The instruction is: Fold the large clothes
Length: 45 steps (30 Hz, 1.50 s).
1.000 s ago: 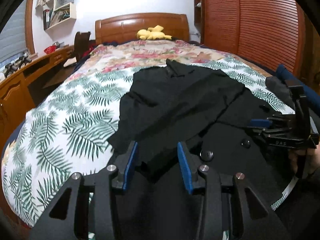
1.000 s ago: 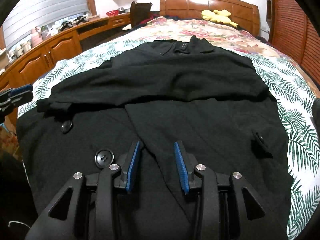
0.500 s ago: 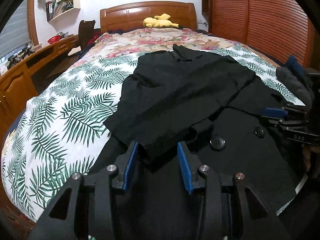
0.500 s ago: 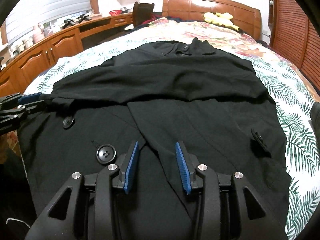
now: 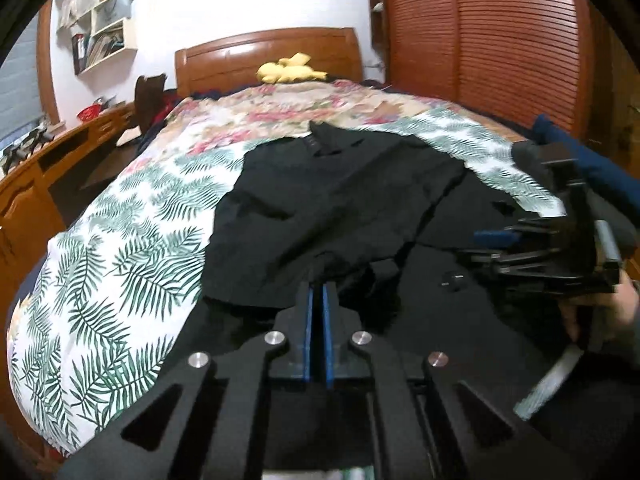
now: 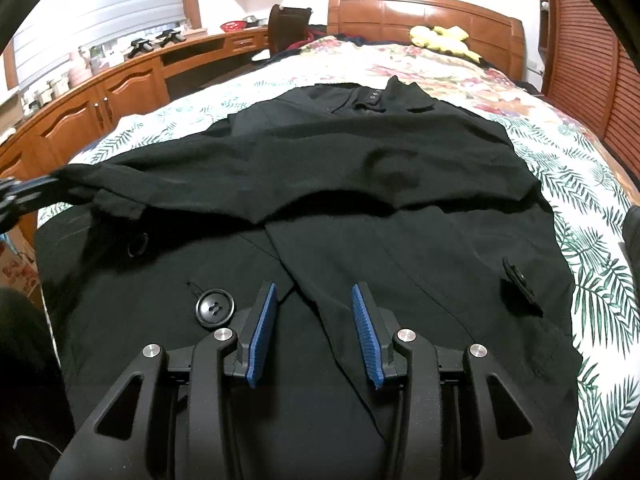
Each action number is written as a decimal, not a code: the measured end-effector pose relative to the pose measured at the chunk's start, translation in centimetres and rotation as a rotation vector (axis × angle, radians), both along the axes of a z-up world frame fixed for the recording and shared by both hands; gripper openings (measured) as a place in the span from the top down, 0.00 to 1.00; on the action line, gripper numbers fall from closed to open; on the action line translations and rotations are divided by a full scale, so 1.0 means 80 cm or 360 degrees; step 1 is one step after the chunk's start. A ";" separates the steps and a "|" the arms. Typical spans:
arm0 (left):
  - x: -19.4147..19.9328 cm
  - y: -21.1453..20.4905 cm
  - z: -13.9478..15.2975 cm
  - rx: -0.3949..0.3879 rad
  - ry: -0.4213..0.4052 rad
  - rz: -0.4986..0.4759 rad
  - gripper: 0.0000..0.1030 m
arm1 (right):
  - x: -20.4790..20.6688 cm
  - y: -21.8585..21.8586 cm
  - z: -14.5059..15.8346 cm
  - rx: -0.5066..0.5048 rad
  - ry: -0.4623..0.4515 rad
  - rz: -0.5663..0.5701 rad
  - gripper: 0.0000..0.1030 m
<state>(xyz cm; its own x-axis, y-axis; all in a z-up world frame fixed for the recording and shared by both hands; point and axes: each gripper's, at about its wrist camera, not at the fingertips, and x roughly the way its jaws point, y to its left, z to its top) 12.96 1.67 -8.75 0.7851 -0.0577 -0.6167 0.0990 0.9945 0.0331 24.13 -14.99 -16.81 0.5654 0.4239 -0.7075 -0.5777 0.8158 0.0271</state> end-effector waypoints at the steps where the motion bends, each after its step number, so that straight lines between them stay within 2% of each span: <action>1: -0.003 -0.003 0.003 0.0002 -0.0004 -0.0002 0.97 | 0.000 0.000 0.000 0.0000 0.0000 0.0001 0.62; 8: -0.009 0.004 0.005 -0.0006 -0.0003 0.0021 0.97 | -0.001 0.000 0.001 0.0006 0.0004 0.0003 0.62; 11: -0.010 0.017 0.005 -0.0092 0.0046 -0.0006 0.97 | 0.000 0.000 0.001 0.0008 0.0004 0.0008 0.61; 16: -0.018 0.040 0.007 -0.0138 0.0066 0.0013 0.96 | 0.001 -0.002 0.000 0.0025 0.0009 0.0015 0.61; 21: -0.029 0.073 0.008 -0.0120 0.0072 0.0094 0.92 | 0.003 -0.004 -0.002 0.0019 0.0012 0.0016 0.61; 31: -0.032 0.121 -0.049 -0.0083 0.0258 0.0214 0.88 | 0.003 -0.002 -0.003 -0.0007 -0.0007 0.0017 0.60; 39: -0.028 0.126 -0.072 -0.0049 0.0299 0.0223 0.88 | 0.002 -0.001 -0.004 -0.0018 -0.0021 0.0013 0.59; 42: -0.024 0.129 -0.076 -0.0027 0.0305 0.0234 0.83 | 0.002 -0.001 -0.005 -0.0016 -0.0021 0.0014 0.59; 45: -0.021 0.133 -0.079 -0.0006 0.0299 0.0267 0.74 | 0.002 -0.001 -0.005 -0.0019 -0.0025 0.0014 0.59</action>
